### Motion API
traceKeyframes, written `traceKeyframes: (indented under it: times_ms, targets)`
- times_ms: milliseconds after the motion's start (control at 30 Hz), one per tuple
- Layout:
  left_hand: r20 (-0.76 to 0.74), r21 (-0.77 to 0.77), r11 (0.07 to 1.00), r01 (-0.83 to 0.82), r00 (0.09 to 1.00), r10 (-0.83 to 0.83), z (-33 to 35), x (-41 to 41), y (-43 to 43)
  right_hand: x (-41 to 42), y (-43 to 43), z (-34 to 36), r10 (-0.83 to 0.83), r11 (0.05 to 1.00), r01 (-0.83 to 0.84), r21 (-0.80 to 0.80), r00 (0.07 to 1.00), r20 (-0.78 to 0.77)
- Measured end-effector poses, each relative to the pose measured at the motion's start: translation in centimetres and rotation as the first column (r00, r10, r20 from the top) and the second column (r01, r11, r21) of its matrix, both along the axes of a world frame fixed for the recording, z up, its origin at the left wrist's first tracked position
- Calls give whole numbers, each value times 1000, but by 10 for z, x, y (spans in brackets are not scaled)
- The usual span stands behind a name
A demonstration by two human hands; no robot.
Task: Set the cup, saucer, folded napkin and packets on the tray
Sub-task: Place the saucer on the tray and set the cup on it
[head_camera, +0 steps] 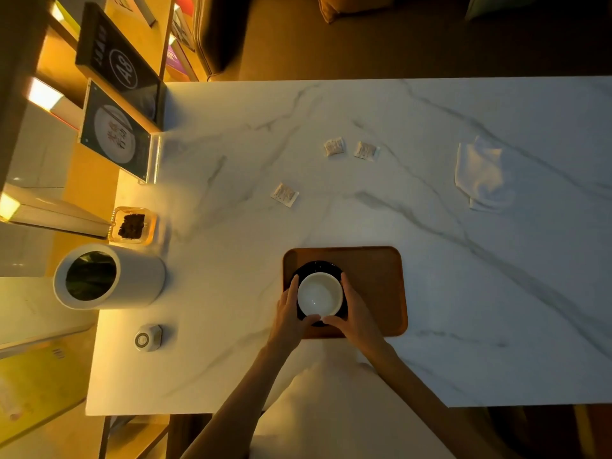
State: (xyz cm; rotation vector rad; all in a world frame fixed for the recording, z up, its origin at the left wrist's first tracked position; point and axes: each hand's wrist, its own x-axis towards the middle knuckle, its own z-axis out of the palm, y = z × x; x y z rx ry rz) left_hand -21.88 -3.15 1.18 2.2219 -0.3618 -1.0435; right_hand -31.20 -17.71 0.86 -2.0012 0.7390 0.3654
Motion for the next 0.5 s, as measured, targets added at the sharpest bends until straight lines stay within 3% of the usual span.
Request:
traceKeyframes:
  times_ms: [67,200,500]
  targets:
    - [78,3,994,112,991,-112,-3,4,1,3,-1,-1,23,998,-23,-60,1000,12]
    - [106,-11,957,290,952,-288,-6,9,0,6,-3,-5,94,996,-94,5,994,-58]
    - [126,-37,972,232,966,-226,0,8,-2,7,-3,-4,73,996,-69,49,995,-75]
